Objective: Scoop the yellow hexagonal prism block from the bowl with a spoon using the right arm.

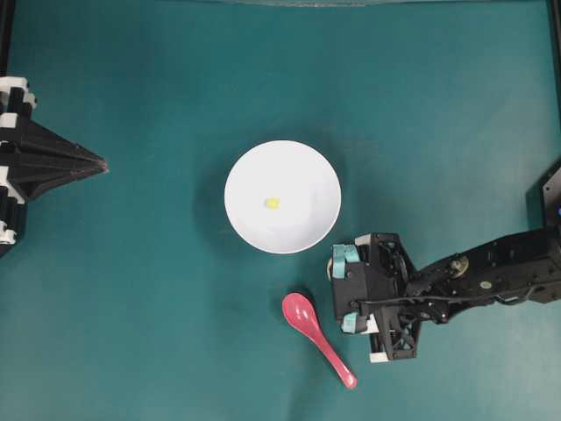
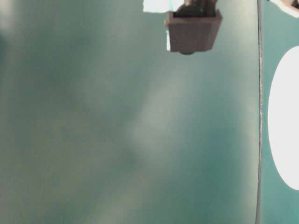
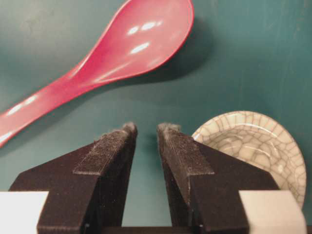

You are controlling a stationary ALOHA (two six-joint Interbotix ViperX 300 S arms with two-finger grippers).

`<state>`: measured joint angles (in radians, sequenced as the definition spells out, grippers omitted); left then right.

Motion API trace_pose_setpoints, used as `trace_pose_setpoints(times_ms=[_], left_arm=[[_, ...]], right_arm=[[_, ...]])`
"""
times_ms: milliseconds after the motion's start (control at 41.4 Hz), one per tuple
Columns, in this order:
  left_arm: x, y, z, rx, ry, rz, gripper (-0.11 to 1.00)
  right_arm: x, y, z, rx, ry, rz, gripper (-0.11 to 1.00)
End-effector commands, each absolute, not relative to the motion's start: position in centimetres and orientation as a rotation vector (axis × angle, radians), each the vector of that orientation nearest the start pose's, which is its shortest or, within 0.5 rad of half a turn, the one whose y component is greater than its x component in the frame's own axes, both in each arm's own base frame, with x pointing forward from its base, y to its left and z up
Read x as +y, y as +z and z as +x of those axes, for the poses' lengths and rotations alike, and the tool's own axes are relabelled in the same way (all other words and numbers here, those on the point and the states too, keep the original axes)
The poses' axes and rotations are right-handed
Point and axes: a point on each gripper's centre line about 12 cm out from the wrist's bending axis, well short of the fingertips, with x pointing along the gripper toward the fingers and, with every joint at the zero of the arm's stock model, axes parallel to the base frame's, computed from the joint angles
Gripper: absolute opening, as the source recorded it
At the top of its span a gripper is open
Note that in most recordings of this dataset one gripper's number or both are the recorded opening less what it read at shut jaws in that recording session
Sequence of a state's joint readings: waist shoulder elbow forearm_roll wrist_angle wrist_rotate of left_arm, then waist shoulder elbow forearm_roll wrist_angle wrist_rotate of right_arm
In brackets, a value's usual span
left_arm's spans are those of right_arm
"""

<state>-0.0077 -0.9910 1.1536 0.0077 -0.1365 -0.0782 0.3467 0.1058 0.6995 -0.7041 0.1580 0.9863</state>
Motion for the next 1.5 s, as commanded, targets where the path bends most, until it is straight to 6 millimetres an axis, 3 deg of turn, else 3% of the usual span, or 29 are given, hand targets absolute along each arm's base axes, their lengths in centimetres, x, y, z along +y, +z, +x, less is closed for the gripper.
trace_pose_setpoints(times_ms=[0,387,701,1040,1306,1475], left_arm=[[-0.2,30.3,19.8,-0.01,-0.012,-0.071,0.01],[-0.2,30.3,19.8,-0.012,-0.013,-0.071,0.01],[-0.2,30.4,19.8,-0.013,-0.013,-0.071,0.01],[-0.2,30.5,19.6,-0.023,-0.011,-0.071,0.01],[-0.7,31.0,19.4,-0.037,-0.036,-0.071,0.01],[-0.9,31.1,19.3,-0.044,-0.051,-0.07,0.01]], right_arm=[[12.0,12.1,35.9,0.874,0.12,0.117,0.36],[13.8,12.8,38.0,0.873,0.028,0.414,0.36],[14.9,12.7,38.7,0.978,-0.16,0.475,0.37],[16.9,13.4,38.9,0.976,-0.207,0.582,0.59],[16.9,13.2,38.7,1.029,-0.385,0.61,0.59],[18.0,13.2,39.3,1.022,-0.405,0.647,0.59]])
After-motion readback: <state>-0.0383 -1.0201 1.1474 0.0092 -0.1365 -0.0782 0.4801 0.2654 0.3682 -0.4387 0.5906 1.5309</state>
